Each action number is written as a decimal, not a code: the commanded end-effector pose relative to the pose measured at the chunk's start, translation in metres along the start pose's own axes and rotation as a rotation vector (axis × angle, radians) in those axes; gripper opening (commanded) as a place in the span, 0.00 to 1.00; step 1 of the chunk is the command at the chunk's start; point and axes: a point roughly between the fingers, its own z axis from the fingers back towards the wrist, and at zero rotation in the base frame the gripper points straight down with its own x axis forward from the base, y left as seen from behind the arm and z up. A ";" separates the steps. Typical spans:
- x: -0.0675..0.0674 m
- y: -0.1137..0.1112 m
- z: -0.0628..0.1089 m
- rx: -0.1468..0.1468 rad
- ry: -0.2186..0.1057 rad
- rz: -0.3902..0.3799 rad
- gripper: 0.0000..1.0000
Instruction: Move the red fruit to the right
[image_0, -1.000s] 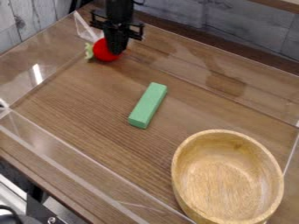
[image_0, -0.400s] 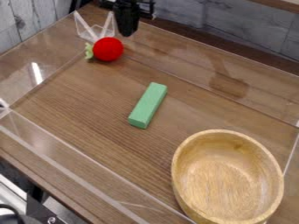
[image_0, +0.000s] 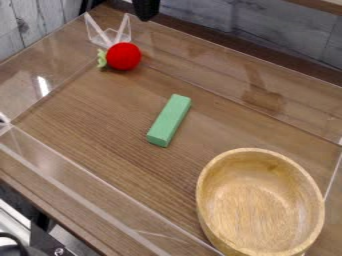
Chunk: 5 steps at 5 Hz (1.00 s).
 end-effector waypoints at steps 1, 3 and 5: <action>0.002 0.012 0.013 0.060 -0.074 0.018 1.00; -0.003 0.017 -0.010 0.095 -0.038 0.085 1.00; -0.005 0.018 -0.011 0.124 -0.012 0.212 1.00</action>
